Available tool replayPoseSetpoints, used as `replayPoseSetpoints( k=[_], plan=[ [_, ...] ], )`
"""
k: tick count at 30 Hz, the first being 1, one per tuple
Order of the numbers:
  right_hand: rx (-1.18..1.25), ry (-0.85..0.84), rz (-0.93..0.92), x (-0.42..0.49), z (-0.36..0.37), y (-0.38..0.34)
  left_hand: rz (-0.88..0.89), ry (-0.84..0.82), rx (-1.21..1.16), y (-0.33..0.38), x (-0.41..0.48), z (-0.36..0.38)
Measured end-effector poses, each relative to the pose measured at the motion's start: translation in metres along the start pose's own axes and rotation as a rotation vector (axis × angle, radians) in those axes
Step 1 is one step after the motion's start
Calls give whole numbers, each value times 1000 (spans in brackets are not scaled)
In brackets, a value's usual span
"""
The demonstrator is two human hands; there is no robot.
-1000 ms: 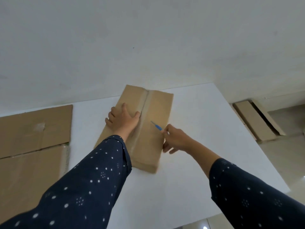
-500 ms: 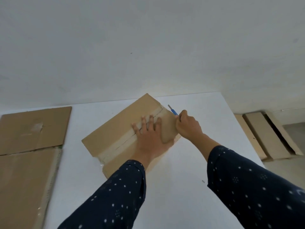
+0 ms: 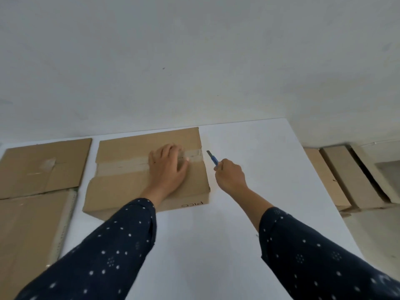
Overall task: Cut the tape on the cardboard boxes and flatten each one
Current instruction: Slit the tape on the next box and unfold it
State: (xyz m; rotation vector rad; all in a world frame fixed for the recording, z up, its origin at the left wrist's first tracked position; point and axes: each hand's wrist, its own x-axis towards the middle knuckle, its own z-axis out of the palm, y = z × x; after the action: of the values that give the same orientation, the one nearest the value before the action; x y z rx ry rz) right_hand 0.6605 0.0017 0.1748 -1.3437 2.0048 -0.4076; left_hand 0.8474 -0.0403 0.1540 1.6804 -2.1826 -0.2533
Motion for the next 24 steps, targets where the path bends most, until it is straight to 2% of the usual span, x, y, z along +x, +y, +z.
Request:
replayPoseSetpoints(
  k=[3,8,24],
  plan=[
    [-112,16,-89,9,-4,-2,-165,-22,19,15,-9,15],
    [-201,27,-157,20,-9,-7,-160,-16,70,15,-13,20],
    [-530,-85,-180,24,-35,-45,-184,6,82,17,-12,25]
  ],
)
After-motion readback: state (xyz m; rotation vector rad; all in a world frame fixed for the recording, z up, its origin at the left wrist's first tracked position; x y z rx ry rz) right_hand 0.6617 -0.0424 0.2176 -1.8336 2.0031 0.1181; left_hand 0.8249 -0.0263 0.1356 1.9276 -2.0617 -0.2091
